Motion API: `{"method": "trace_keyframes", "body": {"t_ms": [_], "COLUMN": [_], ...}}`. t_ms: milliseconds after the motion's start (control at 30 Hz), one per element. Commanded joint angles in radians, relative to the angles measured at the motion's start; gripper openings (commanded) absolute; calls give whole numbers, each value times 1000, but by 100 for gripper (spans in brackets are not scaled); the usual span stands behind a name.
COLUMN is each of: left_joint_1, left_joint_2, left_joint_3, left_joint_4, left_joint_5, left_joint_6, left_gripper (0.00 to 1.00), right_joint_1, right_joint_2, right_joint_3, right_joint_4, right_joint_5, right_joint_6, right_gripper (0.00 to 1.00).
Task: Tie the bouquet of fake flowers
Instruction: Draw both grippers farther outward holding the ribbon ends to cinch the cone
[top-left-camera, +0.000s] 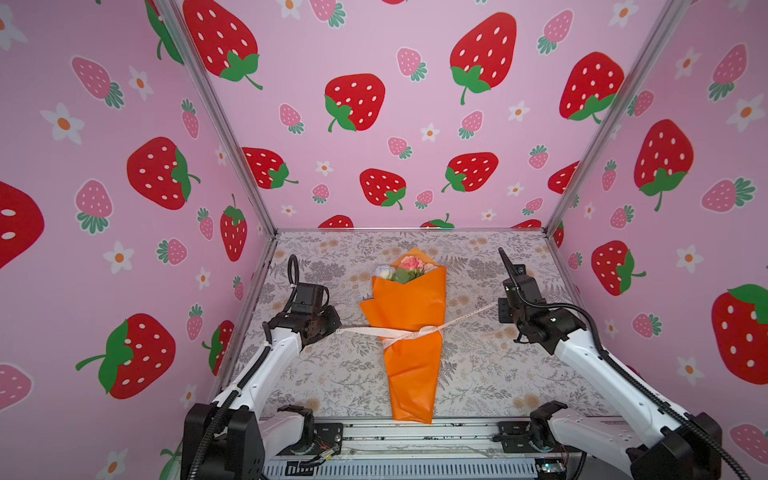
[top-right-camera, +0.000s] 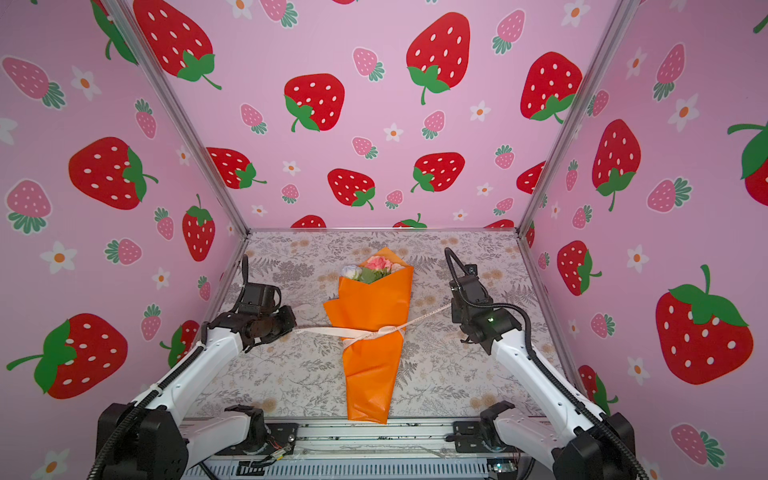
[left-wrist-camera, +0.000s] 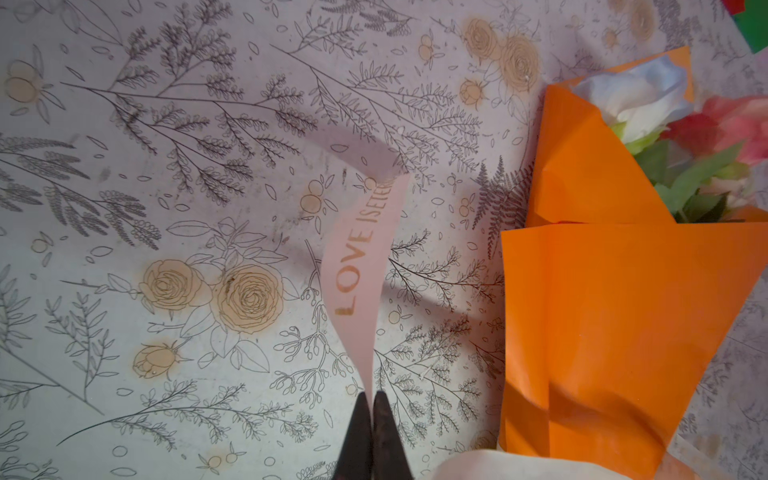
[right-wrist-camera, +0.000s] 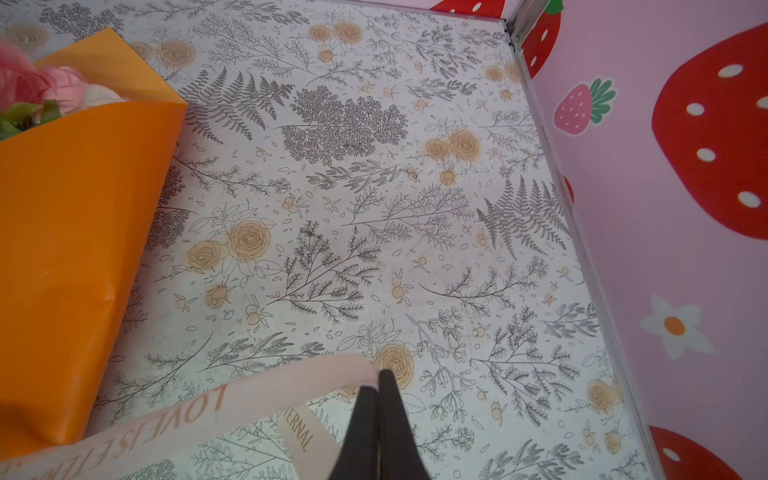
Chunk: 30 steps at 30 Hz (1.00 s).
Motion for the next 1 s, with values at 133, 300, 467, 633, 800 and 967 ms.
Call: {"method": "trace_keyframes", "body": {"t_ms": [133,300,467,633,800,967], "left_joint_1": [3,1,0,-4,-14,-18], "left_joint_2": [49,104,126,171,215,241], "left_joint_3": [-27,-52,-78,-67,-63,-49], "left_joint_4": [80,126,177,183,207,174], "left_joint_5": [143,213,263,275,287,237], "left_joint_6": [7,-15,-28,-24,-34,-42], "left_gripper": [0,0,0,0,0,0], "right_joint_1": [-5,-4,-3,-3,-1,-2], "right_joint_2": [15,-12,-56,-85,-81,-95], "right_joint_3": [65,102,154,183,192,196], "right_joint_4": [60,93,118,153,186,253], "right_joint_5": [106,97,108,143,213,263], "right_joint_6": [-131,-167,-213,-277,-338,-389], "right_gripper": [0,0,0,0,0,0]}}
